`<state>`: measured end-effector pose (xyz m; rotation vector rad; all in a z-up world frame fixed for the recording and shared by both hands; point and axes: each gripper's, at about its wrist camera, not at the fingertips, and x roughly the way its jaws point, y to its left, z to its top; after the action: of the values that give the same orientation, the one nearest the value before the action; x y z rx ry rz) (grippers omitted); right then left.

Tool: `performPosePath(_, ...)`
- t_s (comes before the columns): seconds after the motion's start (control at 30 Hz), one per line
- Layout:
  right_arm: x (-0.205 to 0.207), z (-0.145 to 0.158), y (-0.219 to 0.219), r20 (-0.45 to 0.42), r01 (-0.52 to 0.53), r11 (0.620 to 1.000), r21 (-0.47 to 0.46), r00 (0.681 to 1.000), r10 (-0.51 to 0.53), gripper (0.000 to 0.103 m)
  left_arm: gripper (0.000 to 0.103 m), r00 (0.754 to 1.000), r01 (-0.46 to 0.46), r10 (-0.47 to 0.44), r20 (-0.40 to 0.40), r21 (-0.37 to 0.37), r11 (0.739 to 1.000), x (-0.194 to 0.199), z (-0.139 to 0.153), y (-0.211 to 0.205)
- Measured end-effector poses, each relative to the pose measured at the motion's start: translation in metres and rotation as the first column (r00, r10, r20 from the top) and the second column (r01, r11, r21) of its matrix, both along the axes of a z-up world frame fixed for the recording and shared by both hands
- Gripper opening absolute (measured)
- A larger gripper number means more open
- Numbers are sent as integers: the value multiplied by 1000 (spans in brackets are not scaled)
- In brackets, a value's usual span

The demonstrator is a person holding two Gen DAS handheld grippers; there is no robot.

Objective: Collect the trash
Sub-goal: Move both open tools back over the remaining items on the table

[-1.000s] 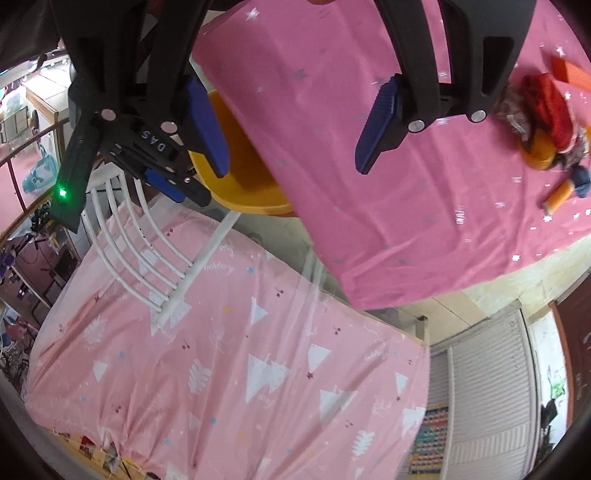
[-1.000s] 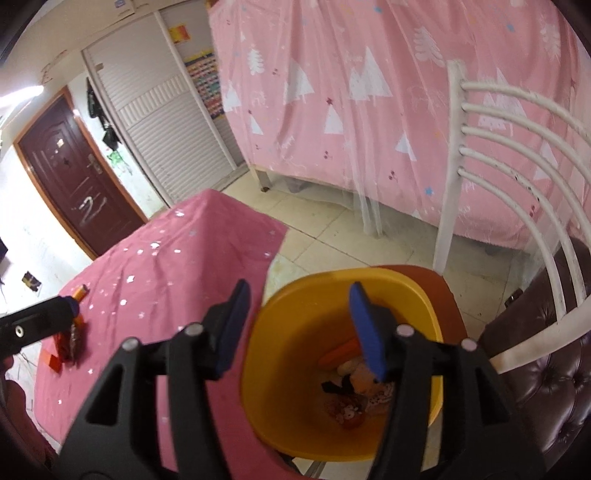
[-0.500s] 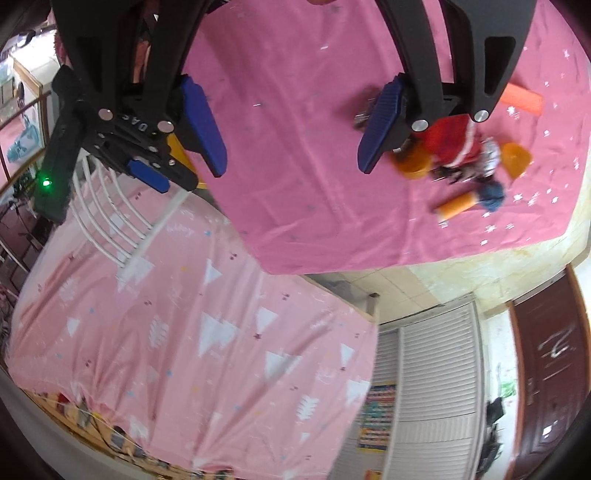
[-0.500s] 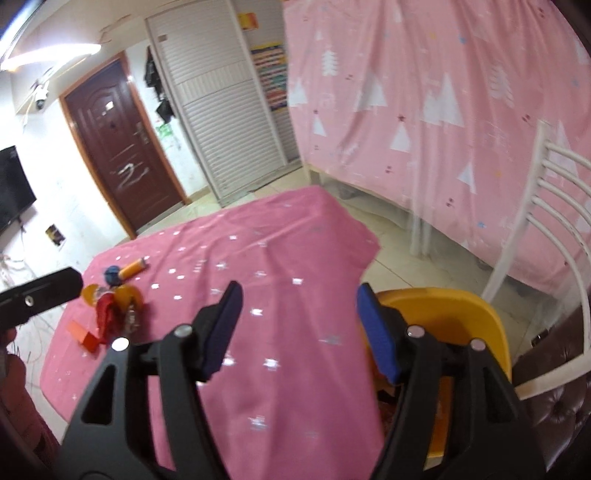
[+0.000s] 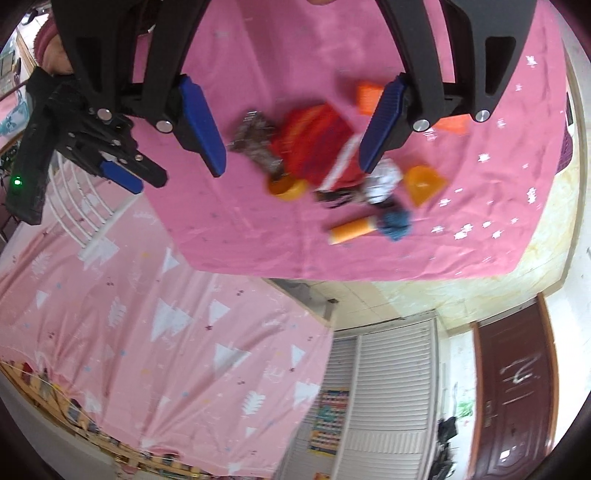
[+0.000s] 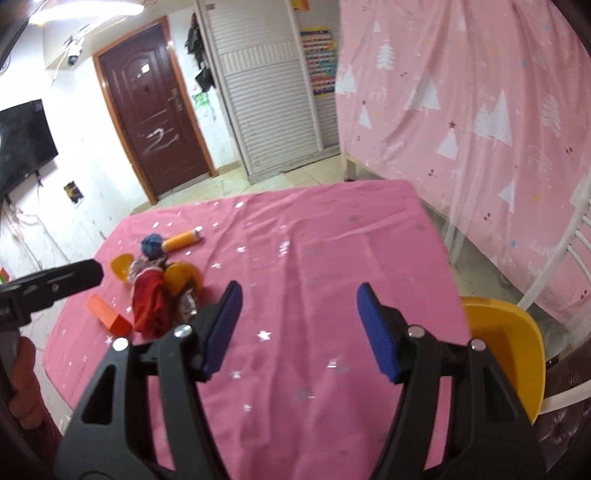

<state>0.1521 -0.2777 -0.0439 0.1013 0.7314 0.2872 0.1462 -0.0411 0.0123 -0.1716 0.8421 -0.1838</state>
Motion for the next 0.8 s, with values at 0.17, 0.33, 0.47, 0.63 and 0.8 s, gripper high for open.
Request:
performPosePath(0.17, 1, -4, 26, -10, -59, 998, -3, 998, 59, 62, 71, 999, -48, 49, -22, 35, 998, -2, -18, 34)
performPosePath(0.33, -2, -5, 58, -9, -117, 993, -32, 993, 117, 62, 77, 998, -41, 43, -41, 64, 997, -7, -36, 56)
performPosePath(0.47, -4, -3, 76, -6, -151, 987, -50, 989, 151, 62, 81, 999, 3, 1, -44, 91, 996, -11, -47, 58)
performPosePath(0.63, -6, 1, 95, 1, -188, 979, -78, 982, 188, 63, 91, 999, 38, -34, -29, 138, 990, -12, -56, 54)
performPosePath(0.8, -7, 1, 107, 0, -199, 975, -97, 980, 200, 72, 93, 999, 52, -50, -14, 181, 982, -11, -59, 53)
